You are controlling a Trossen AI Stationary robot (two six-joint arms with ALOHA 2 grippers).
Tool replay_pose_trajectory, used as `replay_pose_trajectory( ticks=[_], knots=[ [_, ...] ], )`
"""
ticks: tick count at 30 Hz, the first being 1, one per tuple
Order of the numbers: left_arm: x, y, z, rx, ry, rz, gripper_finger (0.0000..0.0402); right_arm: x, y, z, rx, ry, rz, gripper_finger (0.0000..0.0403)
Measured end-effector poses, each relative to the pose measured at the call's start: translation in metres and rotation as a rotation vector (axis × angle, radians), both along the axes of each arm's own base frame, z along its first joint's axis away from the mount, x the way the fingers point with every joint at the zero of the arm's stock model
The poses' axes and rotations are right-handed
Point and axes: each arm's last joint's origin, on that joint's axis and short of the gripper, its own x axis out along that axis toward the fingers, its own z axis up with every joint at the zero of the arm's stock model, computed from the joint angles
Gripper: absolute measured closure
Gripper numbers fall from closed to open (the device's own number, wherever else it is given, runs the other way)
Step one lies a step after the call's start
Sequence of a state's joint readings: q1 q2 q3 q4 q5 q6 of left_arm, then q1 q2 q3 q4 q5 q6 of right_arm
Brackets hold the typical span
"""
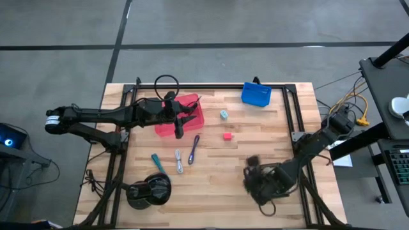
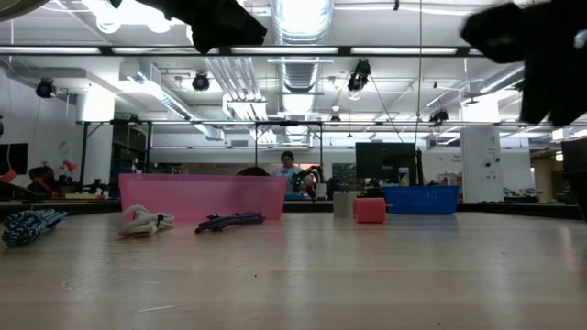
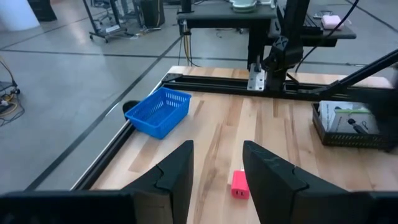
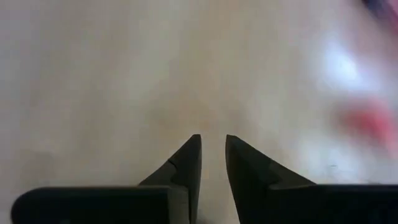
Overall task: Pick and place items into bin
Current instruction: Put the pink charger adaptor into the blue bin
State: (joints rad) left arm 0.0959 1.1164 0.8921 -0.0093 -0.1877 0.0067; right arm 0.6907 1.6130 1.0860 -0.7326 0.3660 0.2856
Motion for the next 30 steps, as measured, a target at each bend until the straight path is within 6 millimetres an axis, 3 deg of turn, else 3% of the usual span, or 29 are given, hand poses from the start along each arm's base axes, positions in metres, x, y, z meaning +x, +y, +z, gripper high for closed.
replay_pose_trajectory(
  ticks=[3,6,8,11,15,21,27,30],
  knots=[
    [0.0,0.0,0.0,0.0,-0.001,0.0,0.0278,0.019,0.012,0.007,0.129,-0.227,0.339,0.0348],
    [0.0,0.0,0.0,0.0,-0.002,-0.001,0.0278,0.033,0.008,0.012,0.082,-0.483,0.521,0.0351],
    [0.0,0.0,0.0,0.001,-0.002,0.0,0.0278,0.044,-0.003,0.015,-0.03,-0.68,0.463,0.0351],
    [0.0,0.0,0.0,0.001,-0.002,0.0,0.0278,0.058,-0.028,0.02,-0.19,-0.944,0.168,0.0351],
    [0.0,0.0,0.0,0.0,-0.001,-0.002,0.0278,0.063,-0.062,0.013,-0.417,-0.982,0.074,0.0351],
    [0.0,0.0,0.0,0.0,0.0,-0.002,0.0278,0.077,-0.111,0.021,-0.619,-0.939,-0.047,0.0351],
    [0.0,0.0,-0.001,0.0,0.001,-0.002,0.0278,0.085,-0.155,0.019,-0.537,-0.949,-0.281,0.0351],
    [0.0,0.0,-0.001,0.001,0.003,0.0,0.0278,0.082,-0.181,0.003,-0.379,-0.948,-0.11,0.0351]
  ],
)
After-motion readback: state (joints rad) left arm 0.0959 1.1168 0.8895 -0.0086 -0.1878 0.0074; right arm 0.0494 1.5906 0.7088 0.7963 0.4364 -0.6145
